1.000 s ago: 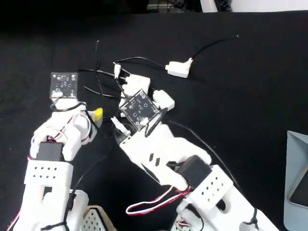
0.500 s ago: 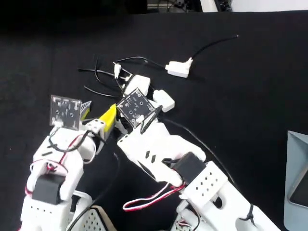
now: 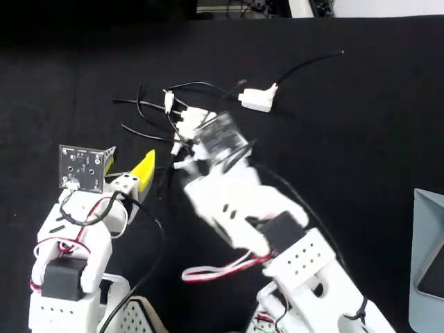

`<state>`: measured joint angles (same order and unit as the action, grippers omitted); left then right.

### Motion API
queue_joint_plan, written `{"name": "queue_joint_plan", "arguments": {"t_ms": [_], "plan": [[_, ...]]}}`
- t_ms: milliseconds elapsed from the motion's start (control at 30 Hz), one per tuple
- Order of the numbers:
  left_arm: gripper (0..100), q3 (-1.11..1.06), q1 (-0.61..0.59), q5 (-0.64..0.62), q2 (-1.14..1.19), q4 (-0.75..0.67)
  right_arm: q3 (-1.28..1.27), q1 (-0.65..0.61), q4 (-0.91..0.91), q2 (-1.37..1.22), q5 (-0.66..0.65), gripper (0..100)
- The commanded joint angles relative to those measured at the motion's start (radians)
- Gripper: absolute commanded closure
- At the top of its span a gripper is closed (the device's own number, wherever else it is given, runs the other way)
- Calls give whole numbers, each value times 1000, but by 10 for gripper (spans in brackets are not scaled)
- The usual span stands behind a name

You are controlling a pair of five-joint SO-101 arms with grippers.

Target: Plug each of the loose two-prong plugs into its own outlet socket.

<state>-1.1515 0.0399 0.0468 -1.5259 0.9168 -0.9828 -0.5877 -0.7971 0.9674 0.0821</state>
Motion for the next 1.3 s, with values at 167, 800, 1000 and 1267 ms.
{"name": "queue_joint_plan", "arguments": {"t_ms": [167,800,1000,1267], "plan": [[674,222,36,75,529,2,-79,269,256,-8,103,985],[675,866,170,390,1487,-117,-166,571,557,-8,339,985],[676,1038,157,391,1668,-135,-168,569,554,-10,339,985],[683,1208,122,482,1883,-130,-168,569,554,-10,334,985]]}}
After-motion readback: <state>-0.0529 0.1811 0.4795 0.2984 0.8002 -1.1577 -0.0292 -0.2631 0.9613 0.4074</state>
